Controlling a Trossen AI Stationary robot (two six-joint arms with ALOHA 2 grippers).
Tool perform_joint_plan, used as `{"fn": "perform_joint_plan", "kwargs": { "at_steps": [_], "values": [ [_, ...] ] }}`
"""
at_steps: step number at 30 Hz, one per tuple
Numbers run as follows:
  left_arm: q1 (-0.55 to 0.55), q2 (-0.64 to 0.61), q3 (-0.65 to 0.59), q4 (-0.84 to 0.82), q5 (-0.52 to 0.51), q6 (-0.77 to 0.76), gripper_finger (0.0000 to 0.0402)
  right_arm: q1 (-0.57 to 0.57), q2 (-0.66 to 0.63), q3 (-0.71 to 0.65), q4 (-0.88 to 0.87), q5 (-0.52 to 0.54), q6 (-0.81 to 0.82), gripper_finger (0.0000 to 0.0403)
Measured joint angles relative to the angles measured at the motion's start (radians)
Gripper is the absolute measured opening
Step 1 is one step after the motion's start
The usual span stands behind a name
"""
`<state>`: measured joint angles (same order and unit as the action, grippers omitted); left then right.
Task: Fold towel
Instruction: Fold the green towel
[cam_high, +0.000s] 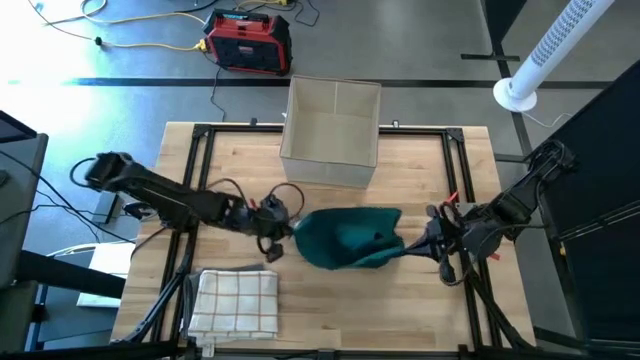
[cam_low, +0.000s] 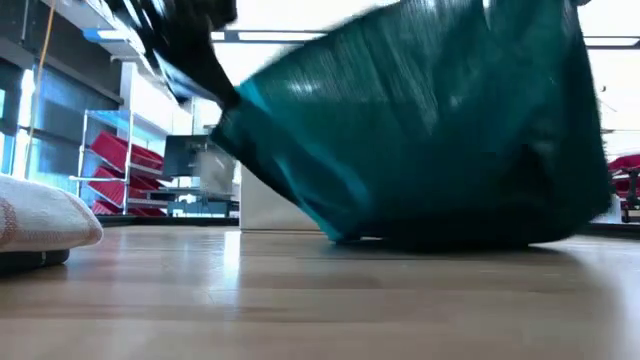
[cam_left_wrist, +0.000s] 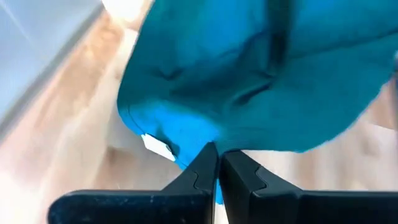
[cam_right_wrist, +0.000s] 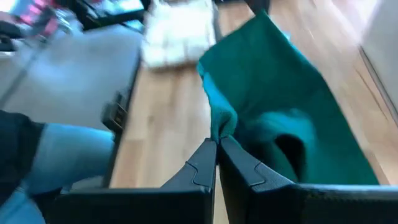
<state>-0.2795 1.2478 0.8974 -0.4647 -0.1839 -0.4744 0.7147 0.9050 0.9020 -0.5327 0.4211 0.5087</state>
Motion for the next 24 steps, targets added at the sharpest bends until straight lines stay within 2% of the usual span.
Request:
{"fn": "perform_joint_plan", "kwargs": {
  "at_steps": [5,10,13,18,21,24],
  "values": [
    [-0.040,-0.041,0.130,-0.244,0.128,-0.117,0.0001,0.026,-0.024,0.000,0.062,-0.007,-0.042,0.0000],
    [-0.059,-0.029,0.143,-0.276,0.147,-0.113,0.0000,0.046,-0.027,0.000,-0.086,-0.002,0.065,0.0000],
    [-0.031,0.017,0.104,-0.242,0.170,-0.084,0.0000,0.047,-0.013,0.000,-0.284,0.006,0.217,0.0000],
    [0.056,0.166,0.036,-0.075,0.341,0.037,0.0000,0.047,0.035,0.000,-0.565,0.008,0.462,0.0000],
    [0.110,0.277,0.030,0.037,0.417,0.116,0.0000,0.047,0.067,0.000,-0.621,0.009,0.509,0.0000],
    [0.156,0.362,0.031,0.083,0.452,0.194,0.0000,0.047,0.092,0.000,-0.608,0.000,0.505,0.0000]
  ]
}}
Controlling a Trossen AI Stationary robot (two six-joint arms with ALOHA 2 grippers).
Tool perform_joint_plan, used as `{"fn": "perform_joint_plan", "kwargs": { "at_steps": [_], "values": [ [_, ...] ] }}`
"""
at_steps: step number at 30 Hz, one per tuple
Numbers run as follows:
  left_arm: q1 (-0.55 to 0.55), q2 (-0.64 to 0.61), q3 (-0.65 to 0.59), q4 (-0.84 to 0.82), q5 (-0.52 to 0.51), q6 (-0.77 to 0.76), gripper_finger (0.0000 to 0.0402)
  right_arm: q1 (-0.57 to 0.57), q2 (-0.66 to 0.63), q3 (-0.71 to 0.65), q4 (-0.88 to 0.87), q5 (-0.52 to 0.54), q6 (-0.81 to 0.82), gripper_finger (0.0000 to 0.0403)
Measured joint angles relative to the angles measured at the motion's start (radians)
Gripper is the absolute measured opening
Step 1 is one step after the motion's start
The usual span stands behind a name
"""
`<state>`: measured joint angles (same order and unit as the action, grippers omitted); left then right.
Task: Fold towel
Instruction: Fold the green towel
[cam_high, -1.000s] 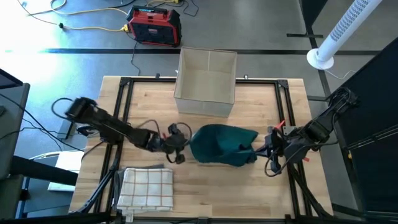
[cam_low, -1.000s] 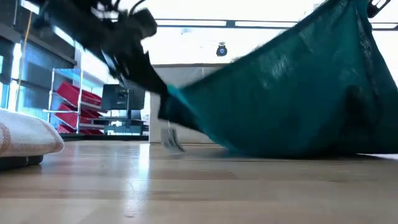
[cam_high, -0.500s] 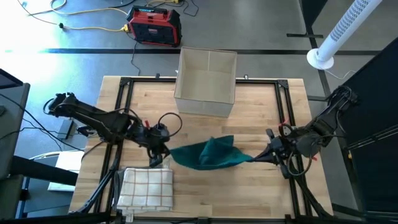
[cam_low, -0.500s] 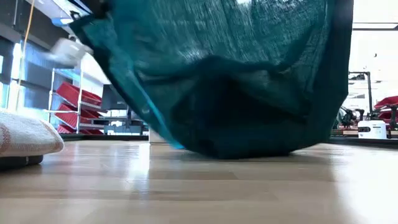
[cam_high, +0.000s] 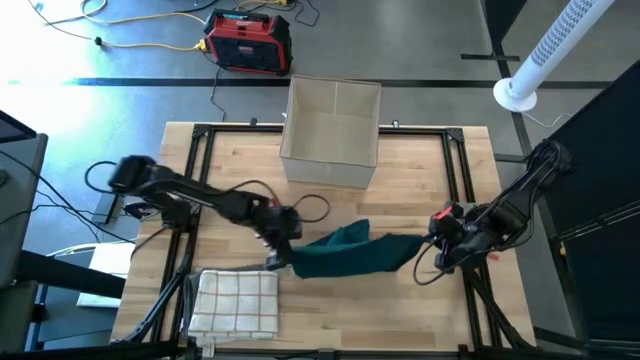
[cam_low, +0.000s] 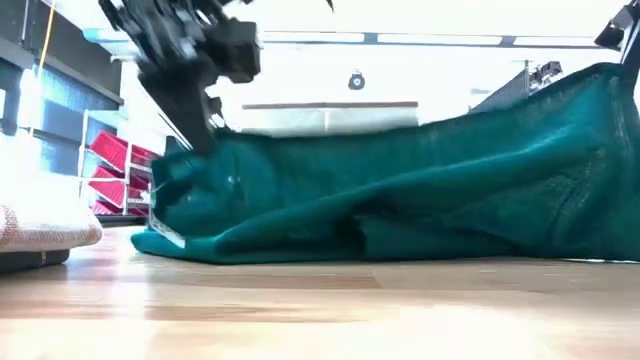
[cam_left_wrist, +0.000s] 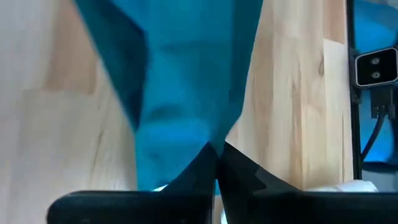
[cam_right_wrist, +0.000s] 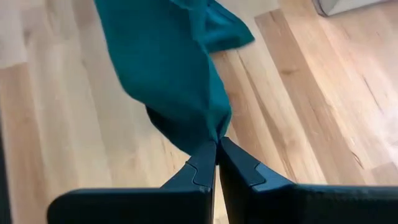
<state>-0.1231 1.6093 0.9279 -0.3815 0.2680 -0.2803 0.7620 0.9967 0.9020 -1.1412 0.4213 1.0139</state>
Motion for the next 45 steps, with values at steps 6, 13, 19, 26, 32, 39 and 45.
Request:
{"fn": "perform_joint_plan", "kwargs": {
  "at_steps": [6,13,19,26,32,39,45],
  "values": [
    [0.076,0.103,0.000,-0.021,-0.127,0.128,0.0000,0.000,0.041,0.000,0.019,-0.011,-0.009,0.0000],
    [0.110,0.088,0.001,-0.053,-0.296,0.136,0.0005,-0.003,0.046,0.000,0.018,0.019,-0.043,0.0000],
    [0.113,0.060,0.001,-0.064,-0.271,0.125,0.0067,-0.003,0.046,0.000,0.017,0.050,-0.054,0.0000],
    [0.110,-0.023,0.001,-0.105,-0.277,0.090,0.0157,-0.003,0.046,0.000,0.016,0.056,-0.054,0.0000],
    [0.115,-0.058,0.001,-0.194,-0.391,0.085,0.0176,-0.003,0.046,0.000,0.017,0.073,-0.069,0.0000],
    [0.131,-0.020,0.002,-0.136,-0.393,0.196,0.0179,-0.003,0.045,0.000,0.016,0.104,-0.081,0.0000],
    [0.151,0.054,0.001,-0.144,-0.377,0.239,0.0179,-0.003,0.046,0.000,0.016,0.104,-0.080,0.0000]
  ]
}}
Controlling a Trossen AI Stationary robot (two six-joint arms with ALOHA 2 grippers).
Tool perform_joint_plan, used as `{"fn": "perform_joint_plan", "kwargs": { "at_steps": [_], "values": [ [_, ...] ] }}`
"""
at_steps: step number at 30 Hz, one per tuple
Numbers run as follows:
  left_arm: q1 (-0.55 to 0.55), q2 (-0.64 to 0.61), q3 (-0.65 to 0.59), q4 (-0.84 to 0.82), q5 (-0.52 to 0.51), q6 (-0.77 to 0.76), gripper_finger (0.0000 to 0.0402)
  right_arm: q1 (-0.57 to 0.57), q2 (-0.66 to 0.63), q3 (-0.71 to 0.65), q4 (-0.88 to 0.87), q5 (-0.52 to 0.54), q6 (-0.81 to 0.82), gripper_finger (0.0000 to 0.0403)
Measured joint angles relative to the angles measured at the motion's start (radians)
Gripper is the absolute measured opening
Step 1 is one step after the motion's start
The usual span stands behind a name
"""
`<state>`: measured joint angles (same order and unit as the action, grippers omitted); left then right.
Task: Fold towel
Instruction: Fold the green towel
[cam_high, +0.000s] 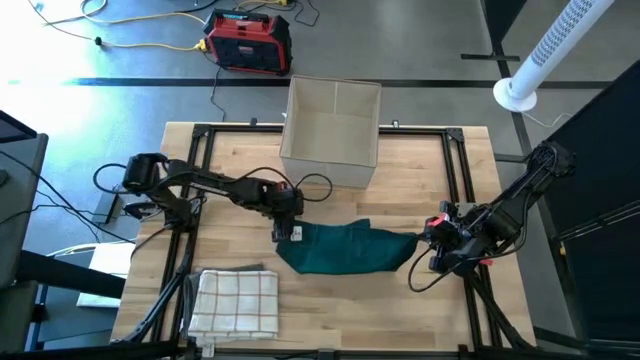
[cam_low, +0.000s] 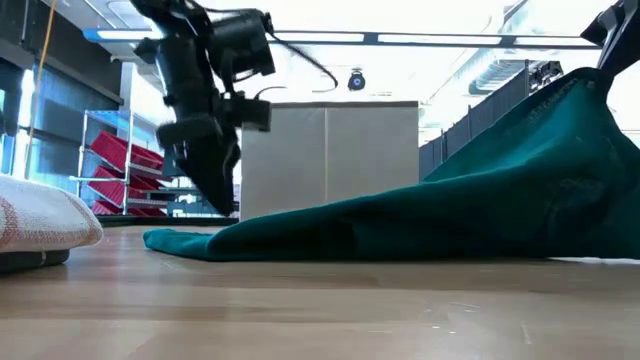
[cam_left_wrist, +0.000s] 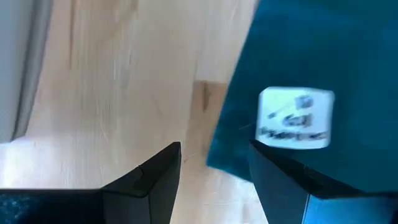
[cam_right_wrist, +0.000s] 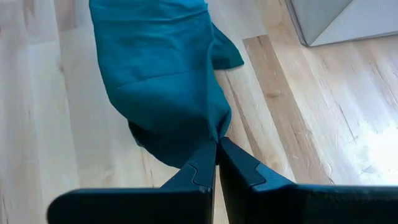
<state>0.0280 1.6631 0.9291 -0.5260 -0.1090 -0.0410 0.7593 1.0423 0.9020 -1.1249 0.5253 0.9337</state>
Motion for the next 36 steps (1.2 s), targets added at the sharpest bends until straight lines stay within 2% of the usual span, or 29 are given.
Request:
{"fn": "perform_joint_plan", "kwargs": {
  "at_steps": [11,12,19,21,23,30,36],
  "values": [
    [-0.001,0.089,0.005,0.015,0.007,0.003,0.0177,0.000,0.000,0.000,0.001,0.002,-0.018,0.0000],
    [-0.001,0.089,0.005,0.017,-0.002,-0.005,0.0168,0.000,0.000,0.000,0.001,0.002,-0.018,0.0000],
    [0.008,0.083,0.003,0.015,-0.055,-0.060,0.0029,0.000,0.000,0.000,0.015,0.002,-0.018,0.0000],
    [0.010,0.083,0.002,0.008,-0.085,-0.112,0.0012,0.000,0.000,0.000,0.026,0.005,-0.018,0.0000],
    [0.009,0.071,0.000,-0.010,-0.105,-0.162,0.0014,0.000,0.000,0.000,0.043,0.021,-0.019,0.0000],
    [-0.087,-0.063,0.063,-0.145,-0.158,-0.268,0.0004,0.018,-0.003,0.011,0.148,0.045,-0.078,0.0000],
    [-0.214,-0.258,0.162,-0.246,-0.304,-0.334,0.0002,0.064,-0.003,0.134,0.174,0.138,-0.170,0.0000]
  ]
}}
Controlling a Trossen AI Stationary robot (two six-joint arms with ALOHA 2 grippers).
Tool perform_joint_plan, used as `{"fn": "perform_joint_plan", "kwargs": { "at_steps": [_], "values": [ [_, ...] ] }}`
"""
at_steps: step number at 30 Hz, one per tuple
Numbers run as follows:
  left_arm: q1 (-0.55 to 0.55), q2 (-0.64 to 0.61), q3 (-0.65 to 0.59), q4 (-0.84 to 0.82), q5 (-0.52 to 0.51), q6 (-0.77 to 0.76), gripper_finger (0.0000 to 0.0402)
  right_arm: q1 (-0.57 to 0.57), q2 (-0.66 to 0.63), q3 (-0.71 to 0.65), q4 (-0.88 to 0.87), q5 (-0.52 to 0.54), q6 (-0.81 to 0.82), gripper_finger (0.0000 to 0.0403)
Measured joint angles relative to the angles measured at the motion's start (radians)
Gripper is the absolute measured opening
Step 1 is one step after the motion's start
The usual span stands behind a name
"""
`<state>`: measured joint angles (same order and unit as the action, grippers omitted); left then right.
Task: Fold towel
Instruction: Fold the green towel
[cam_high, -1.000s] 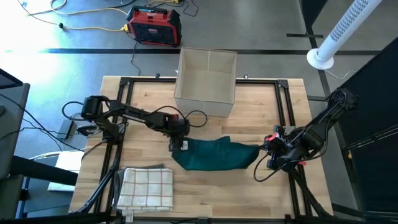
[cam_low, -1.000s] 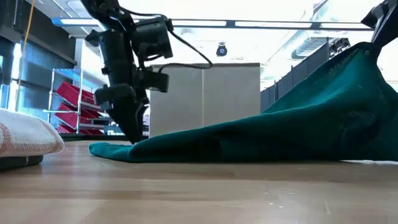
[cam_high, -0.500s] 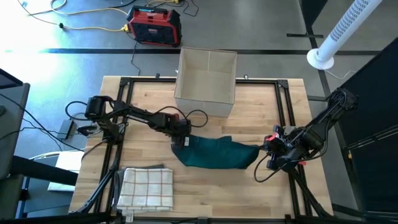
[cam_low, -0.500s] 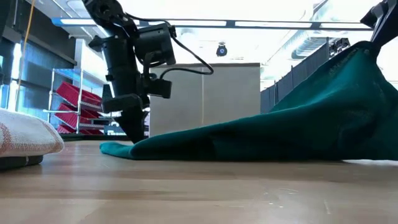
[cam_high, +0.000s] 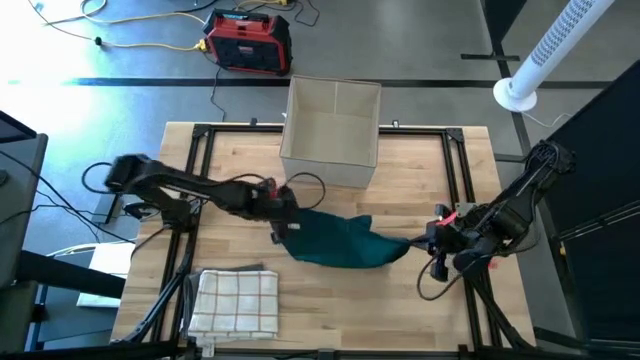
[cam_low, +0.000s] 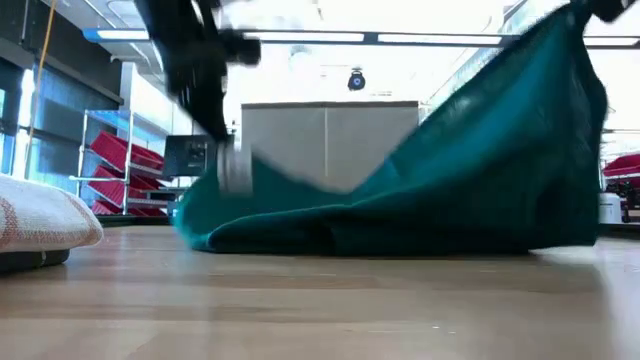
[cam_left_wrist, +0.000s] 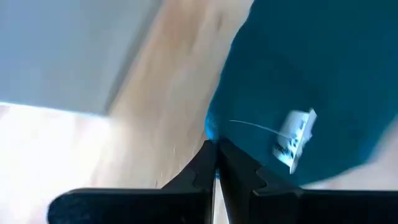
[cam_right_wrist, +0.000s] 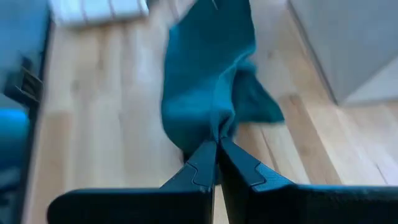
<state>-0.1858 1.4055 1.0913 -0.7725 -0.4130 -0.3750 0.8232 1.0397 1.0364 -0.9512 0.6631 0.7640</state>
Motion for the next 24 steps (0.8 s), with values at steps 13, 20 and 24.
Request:
{"fn": "perform_joint_plan", "kwargs": {
  "at_steps": [13,20,24],
  "values": [
    [-0.365,-0.308,0.088,0.294,-0.385,0.139,0.0000,0.121,0.001,0.283,-0.003,0.072,-0.074,0.0000],
    [-0.479,-0.294,0.089,0.704,-0.405,0.517,0.0000,0.193,0.001,0.332,0.104,0.173,-0.264,0.0000],
    [-0.524,-0.279,0.089,0.851,-0.403,0.645,0.0000,0.241,0.001,0.333,0.215,0.172,-0.387,0.0000]
  ]
}}
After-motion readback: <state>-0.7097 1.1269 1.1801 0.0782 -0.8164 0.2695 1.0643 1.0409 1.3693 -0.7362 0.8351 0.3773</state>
